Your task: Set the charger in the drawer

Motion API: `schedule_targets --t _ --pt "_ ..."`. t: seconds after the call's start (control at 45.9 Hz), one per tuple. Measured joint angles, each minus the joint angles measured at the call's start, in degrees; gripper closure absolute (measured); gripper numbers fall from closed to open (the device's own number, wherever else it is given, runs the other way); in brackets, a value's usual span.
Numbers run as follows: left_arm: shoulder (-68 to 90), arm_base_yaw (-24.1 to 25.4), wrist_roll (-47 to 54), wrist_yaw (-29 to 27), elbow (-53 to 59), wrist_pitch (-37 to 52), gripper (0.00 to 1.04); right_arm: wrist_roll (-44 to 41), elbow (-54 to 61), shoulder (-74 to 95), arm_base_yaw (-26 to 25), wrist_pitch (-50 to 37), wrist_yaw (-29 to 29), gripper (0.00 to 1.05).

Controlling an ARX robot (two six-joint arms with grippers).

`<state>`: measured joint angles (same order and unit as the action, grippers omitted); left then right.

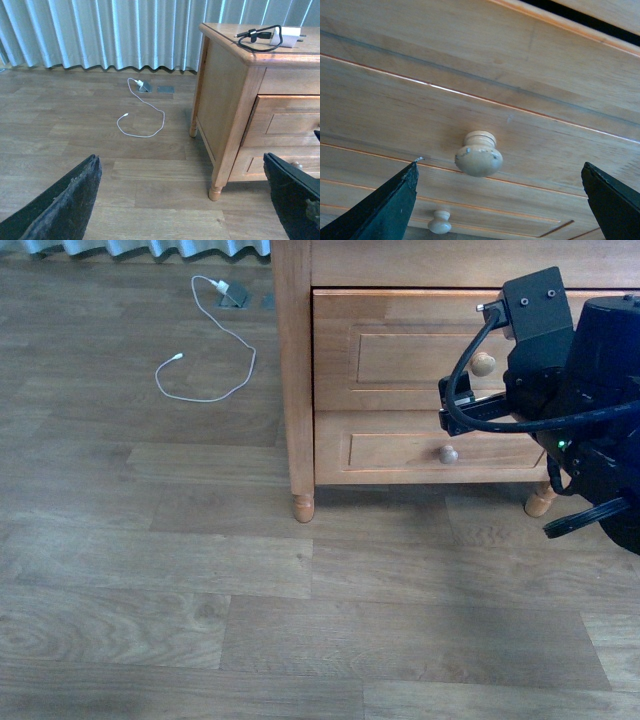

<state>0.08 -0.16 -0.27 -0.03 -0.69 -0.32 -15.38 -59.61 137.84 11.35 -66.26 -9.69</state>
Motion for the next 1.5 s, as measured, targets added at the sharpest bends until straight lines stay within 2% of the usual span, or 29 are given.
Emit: schedule_targets --t 0.959,1.416,1.503 --pt "0.0 0.0 0.0 0.0 0.0 0.0 0.06 2.1 -6.5 3.8 1.9 2.6 -2.3 0.08" --pt "0.0 0.0 0.0 0.0 0.0 0.0 0.06 2.3 -6.4 3.8 1.5 2.0 -2.8 0.74" --pt "0.0 0.0 0.0 0.0 0.0 0.0 0.06 2.4 -6.3 3.8 1.5 1.9 -2.8 0.80"
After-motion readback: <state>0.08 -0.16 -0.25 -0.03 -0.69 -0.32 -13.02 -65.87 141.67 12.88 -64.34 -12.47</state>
